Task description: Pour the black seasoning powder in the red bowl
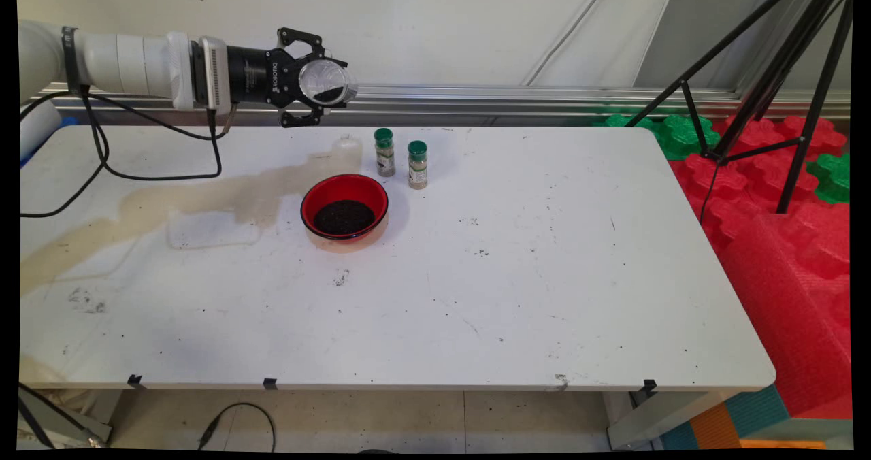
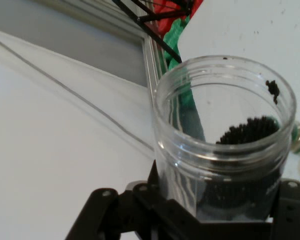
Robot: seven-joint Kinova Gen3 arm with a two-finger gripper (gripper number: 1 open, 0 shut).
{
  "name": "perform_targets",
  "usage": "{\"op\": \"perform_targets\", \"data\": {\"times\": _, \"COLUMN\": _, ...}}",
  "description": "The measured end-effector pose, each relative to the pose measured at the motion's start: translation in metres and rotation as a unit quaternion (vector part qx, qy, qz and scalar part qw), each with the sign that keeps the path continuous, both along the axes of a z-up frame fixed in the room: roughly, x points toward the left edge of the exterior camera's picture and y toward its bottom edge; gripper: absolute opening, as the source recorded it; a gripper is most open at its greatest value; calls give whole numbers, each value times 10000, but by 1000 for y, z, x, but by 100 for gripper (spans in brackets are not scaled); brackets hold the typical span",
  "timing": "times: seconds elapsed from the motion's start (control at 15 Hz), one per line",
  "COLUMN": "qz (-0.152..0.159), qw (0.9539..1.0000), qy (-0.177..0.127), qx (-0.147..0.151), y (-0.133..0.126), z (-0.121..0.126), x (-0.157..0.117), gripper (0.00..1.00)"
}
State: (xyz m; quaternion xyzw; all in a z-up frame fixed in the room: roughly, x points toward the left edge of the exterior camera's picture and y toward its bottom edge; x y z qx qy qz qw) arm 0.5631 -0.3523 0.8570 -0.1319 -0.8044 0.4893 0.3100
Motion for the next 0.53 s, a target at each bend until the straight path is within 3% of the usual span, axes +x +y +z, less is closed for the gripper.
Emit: {"op": "perform_targets", "data": {"times": 0.53, "qz": 119, "qw": 9957, "qy": 682, "qx": 621, "y": -3, "z": 13, "x": 2, "gripper": 0}}
